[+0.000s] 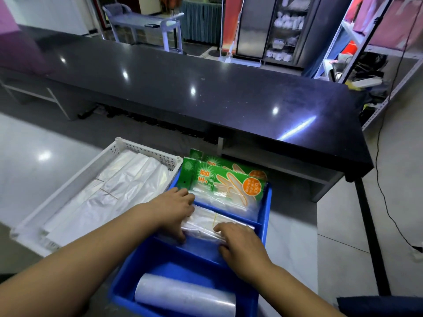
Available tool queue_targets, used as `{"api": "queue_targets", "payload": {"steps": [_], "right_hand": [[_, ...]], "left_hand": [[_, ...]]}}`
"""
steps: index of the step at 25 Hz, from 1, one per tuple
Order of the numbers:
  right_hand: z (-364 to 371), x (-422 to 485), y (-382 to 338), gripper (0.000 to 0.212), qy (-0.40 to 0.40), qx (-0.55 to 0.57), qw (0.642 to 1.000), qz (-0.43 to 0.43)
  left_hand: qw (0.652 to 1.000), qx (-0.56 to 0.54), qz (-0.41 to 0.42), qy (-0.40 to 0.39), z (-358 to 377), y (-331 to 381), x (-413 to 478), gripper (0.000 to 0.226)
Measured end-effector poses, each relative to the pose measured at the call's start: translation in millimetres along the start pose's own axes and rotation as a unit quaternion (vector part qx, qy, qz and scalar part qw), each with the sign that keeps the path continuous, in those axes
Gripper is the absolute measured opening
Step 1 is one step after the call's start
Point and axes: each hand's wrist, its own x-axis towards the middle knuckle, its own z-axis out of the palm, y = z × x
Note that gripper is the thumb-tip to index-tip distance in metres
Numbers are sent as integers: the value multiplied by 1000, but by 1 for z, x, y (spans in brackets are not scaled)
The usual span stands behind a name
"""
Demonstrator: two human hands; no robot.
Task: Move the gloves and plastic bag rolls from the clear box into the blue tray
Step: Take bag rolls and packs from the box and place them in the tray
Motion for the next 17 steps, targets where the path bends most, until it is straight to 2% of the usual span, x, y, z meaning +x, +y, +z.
{"api": "queue_targets", "payload": {"steps": [2, 5, 12, 14, 17], "right_hand": [[-1, 1, 4, 33, 3, 1, 1000, -8], [1, 1, 7, 32, 4, 6, 1000, -16], [-2, 2, 6, 29, -5, 9, 1000, 13], [-3, 5, 4, 25, -2, -23, 999, 46], [3, 6, -2, 26, 1, -142, 988, 56]], "left_hand": [[1000, -9, 17, 17, -2, 1, -1, 63], [999, -45, -2, 18, -6, 2, -1, 61], [991, -45, -85, -91, 0, 6, 5, 71], [994, -15, -86, -70, 2, 3, 6, 71], [997, 24, -73, 0, 6, -1, -5, 66]]}}
